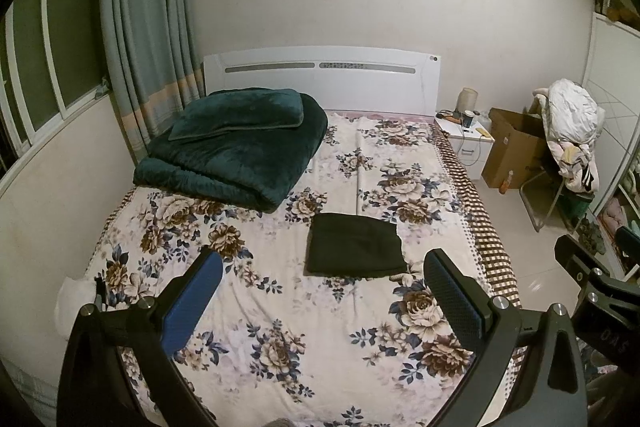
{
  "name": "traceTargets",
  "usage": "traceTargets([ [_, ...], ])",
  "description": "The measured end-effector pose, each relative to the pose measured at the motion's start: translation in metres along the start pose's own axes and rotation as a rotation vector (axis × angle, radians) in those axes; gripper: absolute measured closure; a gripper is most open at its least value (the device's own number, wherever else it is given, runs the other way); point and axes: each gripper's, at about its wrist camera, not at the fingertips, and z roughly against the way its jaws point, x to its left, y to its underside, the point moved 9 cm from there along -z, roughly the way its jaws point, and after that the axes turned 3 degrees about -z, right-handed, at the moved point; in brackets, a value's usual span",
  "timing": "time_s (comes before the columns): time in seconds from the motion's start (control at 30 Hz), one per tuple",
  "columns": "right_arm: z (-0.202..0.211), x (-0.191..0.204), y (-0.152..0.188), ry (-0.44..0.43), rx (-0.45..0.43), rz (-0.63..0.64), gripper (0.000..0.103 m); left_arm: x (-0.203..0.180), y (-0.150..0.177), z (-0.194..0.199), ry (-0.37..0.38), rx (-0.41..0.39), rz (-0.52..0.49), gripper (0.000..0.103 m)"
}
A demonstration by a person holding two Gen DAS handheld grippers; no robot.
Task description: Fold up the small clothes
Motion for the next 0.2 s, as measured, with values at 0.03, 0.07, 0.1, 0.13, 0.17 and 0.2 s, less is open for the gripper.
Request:
traceTargets([
  [0.03, 0.0009, -0.0016, 0.0009, -0.001, 0.000, 0.001, 0.000, 0.0000, 0.0002, -0.0001, -0.001, 0.000, -0.001, 0.000],
  [0.07, 0.0009, 0.0004, 0.0008, -0.001, 0.000, 0.001, 0.000, 0.0015, -0.0021, -0.0001, -0.005, -0.002, -0.001, 0.000],
  [0.1, 0.0014, 0.0008, 0.0012, 0.000, -0.001, 0.001, 0.000, 0.0026, -0.0019, 0.0006, -0.009, -0.005, -0.001, 0.000],
  [0.13, 0.0020, 0.0004, 0.0018, 0.000, 0.000, 0.000, 0.000, 0.0042, -0.0039, 0.0012, -0.012, -0.010, -0.001, 0.000],
  [0.17, 0.0020, 0.0014, 0.0017, 0.000, 0.000, -0.001, 0.000, 0.0051, -0.0041, 0.0022, -0.015, -0.014, -0.002, 0.000],
  [0.2, 0.0026, 0.0022, 0.0020, 0.000, -0.001, -0.001, 0.000, 0.0069, -0.0073, 0.0022, -0.016, -0.016, -0.002, 0.000],
])
